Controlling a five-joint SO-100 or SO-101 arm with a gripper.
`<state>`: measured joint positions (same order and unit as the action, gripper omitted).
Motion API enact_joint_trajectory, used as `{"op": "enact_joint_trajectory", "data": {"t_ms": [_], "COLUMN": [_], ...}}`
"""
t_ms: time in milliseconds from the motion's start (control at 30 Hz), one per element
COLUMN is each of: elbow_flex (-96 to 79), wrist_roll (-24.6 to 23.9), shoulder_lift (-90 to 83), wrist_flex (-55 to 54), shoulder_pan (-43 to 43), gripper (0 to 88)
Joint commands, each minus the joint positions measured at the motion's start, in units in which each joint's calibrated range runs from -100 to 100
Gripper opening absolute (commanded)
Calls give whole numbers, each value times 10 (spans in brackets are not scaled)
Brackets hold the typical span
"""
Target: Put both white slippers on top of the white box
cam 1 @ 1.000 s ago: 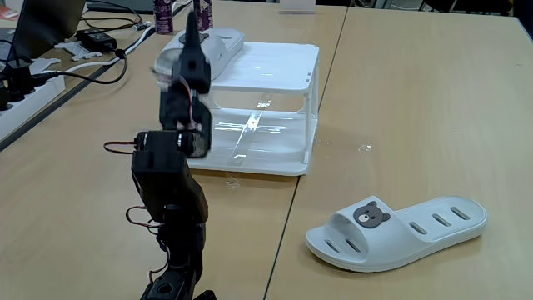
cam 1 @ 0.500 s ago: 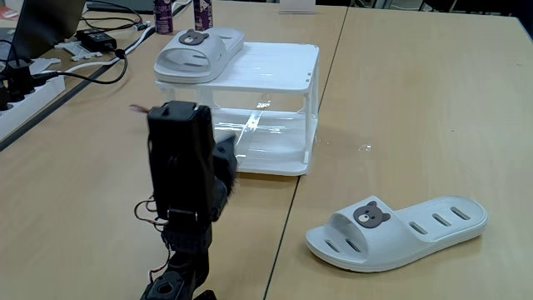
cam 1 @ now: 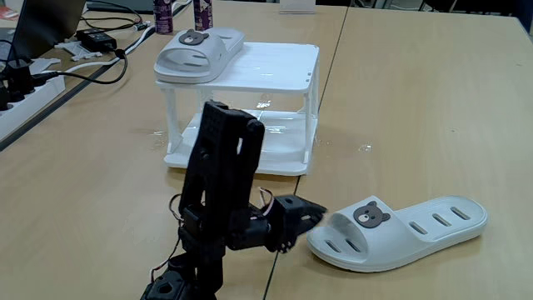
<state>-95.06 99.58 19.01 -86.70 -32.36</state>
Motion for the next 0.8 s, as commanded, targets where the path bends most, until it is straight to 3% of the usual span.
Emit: {"op": "enact_joint_trajectory", "data": {"t_ms": [0,100,233,767], "elbow_flex": [-7,-7,-3,253], "wrist_roll": [4,4,4,4], "shoulder_lift": [5,5,-1,83], "wrist_flex": [-15,-15,-16,-15], "shoulder_pan": [-56,-58,-56,-58], "gripper": [10,24,175,186]}}
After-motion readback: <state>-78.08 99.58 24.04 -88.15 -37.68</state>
